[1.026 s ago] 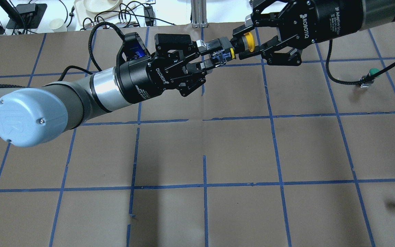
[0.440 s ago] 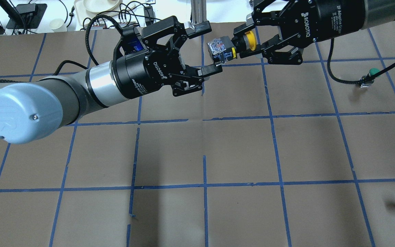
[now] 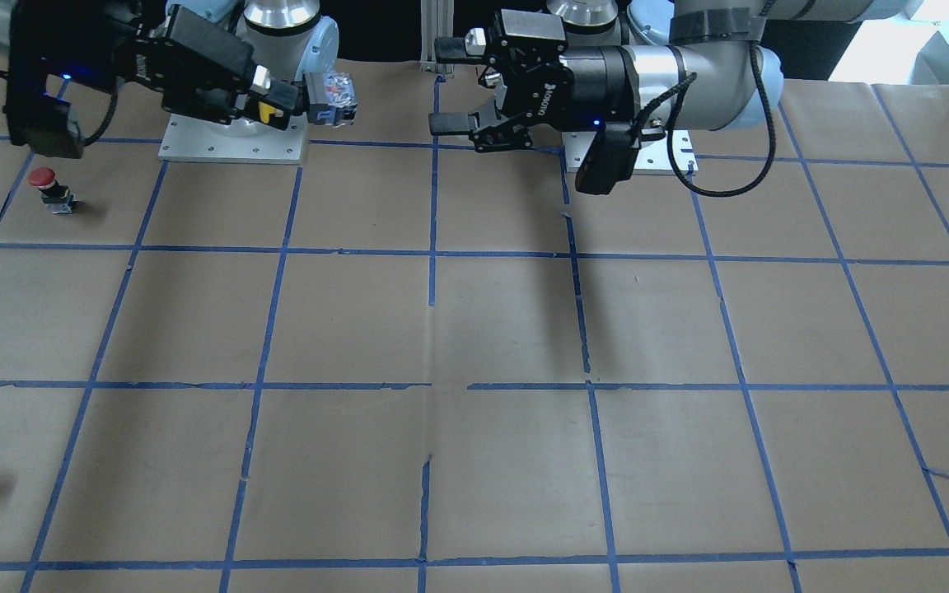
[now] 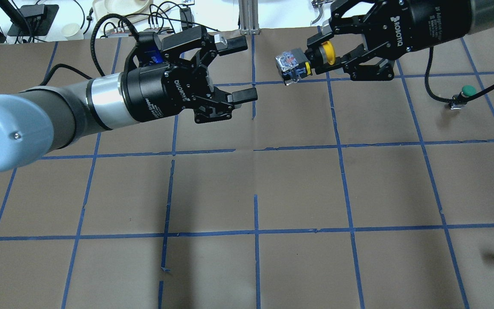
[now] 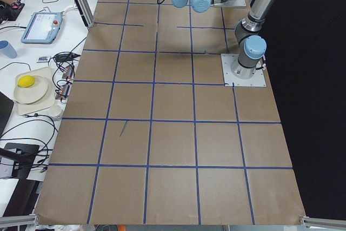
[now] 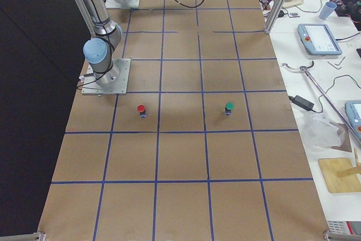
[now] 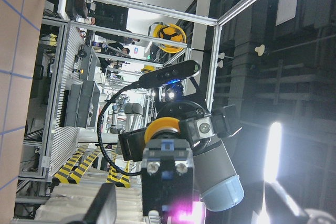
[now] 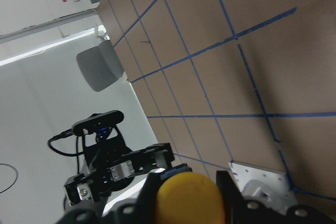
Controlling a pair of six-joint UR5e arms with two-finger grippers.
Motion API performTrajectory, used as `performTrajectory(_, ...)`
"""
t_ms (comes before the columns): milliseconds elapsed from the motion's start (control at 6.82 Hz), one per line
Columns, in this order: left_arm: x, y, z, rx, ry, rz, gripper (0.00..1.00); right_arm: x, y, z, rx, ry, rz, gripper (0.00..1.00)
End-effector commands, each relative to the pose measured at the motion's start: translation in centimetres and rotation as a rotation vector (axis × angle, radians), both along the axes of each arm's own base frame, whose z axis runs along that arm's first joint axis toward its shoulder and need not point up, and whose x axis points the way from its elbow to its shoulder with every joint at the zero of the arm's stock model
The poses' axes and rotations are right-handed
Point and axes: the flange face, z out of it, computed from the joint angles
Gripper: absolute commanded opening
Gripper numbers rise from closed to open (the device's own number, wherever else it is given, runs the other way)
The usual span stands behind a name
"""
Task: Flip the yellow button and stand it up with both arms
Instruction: 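Carry the yellow button with the right gripper while the left gripper withdraws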
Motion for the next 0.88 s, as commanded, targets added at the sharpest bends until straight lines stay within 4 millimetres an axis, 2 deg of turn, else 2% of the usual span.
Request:
performTrajectory(0, 4.2, -0.5, -2.7, 0.032, -0.144, -0.067, 0.98, -4.7, -0.2, -1.9, -0.009, 0.351, 0.080, 0.21)
performTrajectory(147, 6.5, -1.2, -3.8, 0.028, -0.223, -0.101, 0.98, -6.7, 0.0, -2.9, 0.005, 0.558, 0.143, 0.18)
performTrajectory(293, 8.5, -2.3, -4.7, -0.016, -0.296, -0.114, 0.99, -8.2, -0.6, -5.0, 0.027, 0.683, 0.172, 0.14)
performTrajectory(440, 9.6, -3.2, -5.6, -0.044, -0.385, -0.148, 0.99, -9.9, -1.5, -8.5, 0.069, 0.761, 0.199, 0.07)
performTrajectory(586, 10.4, -3.8, -6.0, -0.056, -0.507, -0.190, 0.99, -13.1, -1.9, -11.3, 0.109, 0.796, 0.178, 0.08)
performTrajectory(733, 11.2, -5.6, -5.4, -0.062, -0.593, -0.150, 0.99, -17.1, -1.9, -13.3, 0.132, 0.809, 0.125, 0.07)
